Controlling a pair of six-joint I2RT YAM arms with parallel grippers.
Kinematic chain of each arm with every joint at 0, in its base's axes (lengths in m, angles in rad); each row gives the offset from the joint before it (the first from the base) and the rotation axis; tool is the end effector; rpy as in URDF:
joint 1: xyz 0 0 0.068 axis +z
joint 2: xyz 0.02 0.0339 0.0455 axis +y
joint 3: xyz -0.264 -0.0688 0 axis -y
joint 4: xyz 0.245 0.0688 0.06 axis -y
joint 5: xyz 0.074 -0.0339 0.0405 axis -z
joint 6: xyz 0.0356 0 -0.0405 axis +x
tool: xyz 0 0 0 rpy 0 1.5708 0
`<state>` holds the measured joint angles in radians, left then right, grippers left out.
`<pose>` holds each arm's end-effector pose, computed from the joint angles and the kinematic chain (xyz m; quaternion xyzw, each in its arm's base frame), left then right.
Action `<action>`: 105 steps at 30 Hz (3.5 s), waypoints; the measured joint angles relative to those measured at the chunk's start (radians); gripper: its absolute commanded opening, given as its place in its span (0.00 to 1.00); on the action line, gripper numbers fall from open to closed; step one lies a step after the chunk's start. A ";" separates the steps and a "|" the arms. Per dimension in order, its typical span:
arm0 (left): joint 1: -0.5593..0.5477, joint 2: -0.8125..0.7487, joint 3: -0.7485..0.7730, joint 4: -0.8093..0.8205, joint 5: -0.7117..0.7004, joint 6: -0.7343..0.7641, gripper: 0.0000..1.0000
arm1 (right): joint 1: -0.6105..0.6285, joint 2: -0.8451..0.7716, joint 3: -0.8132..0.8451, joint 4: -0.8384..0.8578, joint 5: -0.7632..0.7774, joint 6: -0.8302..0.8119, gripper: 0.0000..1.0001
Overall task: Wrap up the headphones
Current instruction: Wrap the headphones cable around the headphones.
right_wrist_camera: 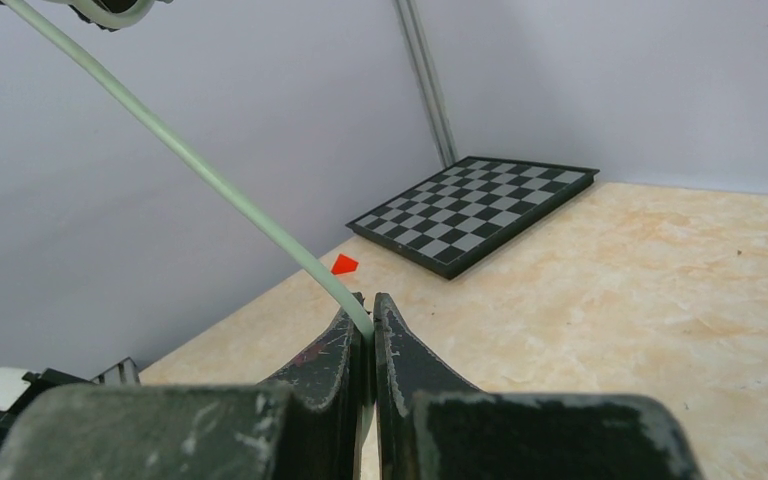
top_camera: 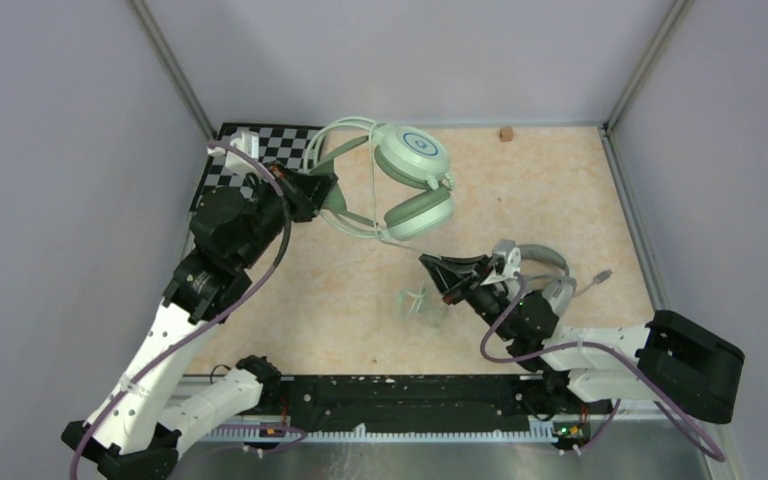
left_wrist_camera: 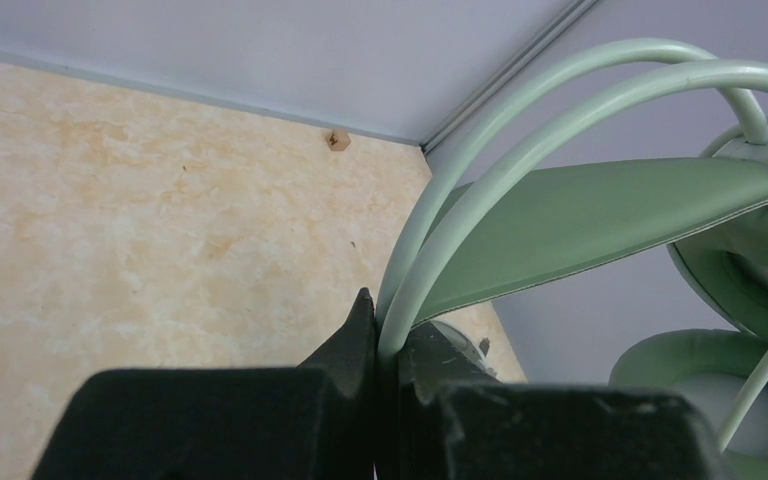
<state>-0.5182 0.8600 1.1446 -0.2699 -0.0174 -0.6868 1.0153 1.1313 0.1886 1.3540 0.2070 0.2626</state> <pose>0.1529 -0.0865 0.4416 -0.0653 0.6989 -0.3986 0.5903 0.1117 0.1660 0.2329 -0.1199 0.5385 0.4508 0.7017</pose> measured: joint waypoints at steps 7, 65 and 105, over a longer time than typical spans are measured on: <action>-0.001 0.009 0.010 0.001 -0.029 0.029 0.00 | -0.004 0.000 -0.033 0.048 -0.043 0.000 0.00; 0.005 0.151 0.142 -0.219 0.604 0.731 0.00 | -0.301 -0.104 0.153 -0.333 -0.474 0.166 0.00; -0.125 0.434 0.420 -0.603 0.428 1.519 0.00 | -0.352 -0.226 0.431 -1.248 -0.724 0.164 0.05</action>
<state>-0.6430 1.2938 1.5650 -0.8730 0.4110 0.8326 0.6632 0.9054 0.6201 0.1062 -0.5167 0.4263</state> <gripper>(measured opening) 0.046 0.015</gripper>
